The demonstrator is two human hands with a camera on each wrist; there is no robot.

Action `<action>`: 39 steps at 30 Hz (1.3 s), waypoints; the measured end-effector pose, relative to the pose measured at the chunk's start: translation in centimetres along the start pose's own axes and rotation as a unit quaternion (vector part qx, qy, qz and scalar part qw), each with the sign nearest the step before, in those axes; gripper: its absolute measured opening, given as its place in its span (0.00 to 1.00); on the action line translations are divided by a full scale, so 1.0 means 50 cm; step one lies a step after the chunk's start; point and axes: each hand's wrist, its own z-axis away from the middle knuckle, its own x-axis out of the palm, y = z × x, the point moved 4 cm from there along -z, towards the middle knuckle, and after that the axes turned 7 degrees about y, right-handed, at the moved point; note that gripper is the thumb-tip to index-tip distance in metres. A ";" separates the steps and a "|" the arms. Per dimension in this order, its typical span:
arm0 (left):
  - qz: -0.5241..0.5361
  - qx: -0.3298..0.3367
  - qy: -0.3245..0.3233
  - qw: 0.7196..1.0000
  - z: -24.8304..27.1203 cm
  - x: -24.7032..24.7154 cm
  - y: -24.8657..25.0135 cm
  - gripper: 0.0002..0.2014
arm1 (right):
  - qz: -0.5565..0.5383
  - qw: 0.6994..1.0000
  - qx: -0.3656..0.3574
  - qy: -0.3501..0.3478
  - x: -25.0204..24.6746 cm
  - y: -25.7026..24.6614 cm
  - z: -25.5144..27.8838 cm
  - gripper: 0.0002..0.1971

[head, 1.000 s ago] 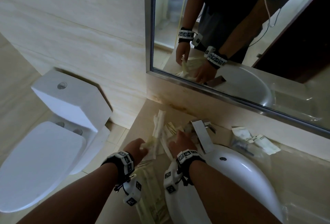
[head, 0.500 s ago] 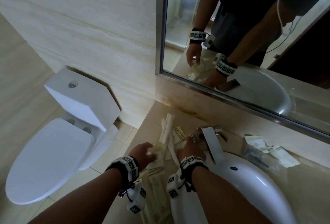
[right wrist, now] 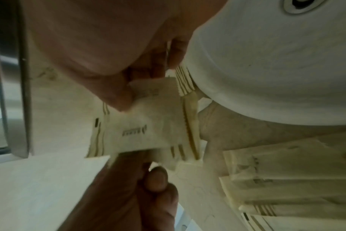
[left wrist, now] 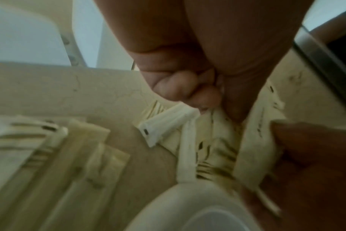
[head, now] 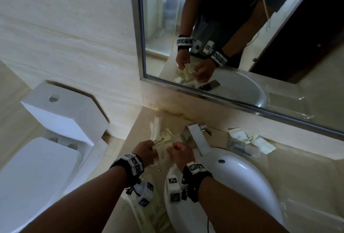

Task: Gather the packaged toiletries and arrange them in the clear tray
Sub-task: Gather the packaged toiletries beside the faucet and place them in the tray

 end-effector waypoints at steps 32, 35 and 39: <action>0.114 -0.097 -0.001 0.989 0.038 0.013 -0.010 0.13 | -0.068 0.987 0.057 -0.134 0.007 -0.005 0.065 0.26; 0.122 -0.104 0.009 0.987 0.025 0.005 -0.014 0.13 | -0.027 0.995 0.027 -0.094 0.001 -0.012 0.039 0.19; 0.107 -0.094 0.034 0.989 0.007 -0.005 -0.029 0.13 | 0.056 0.996 0.023 -0.066 0.000 -0.013 0.002 0.14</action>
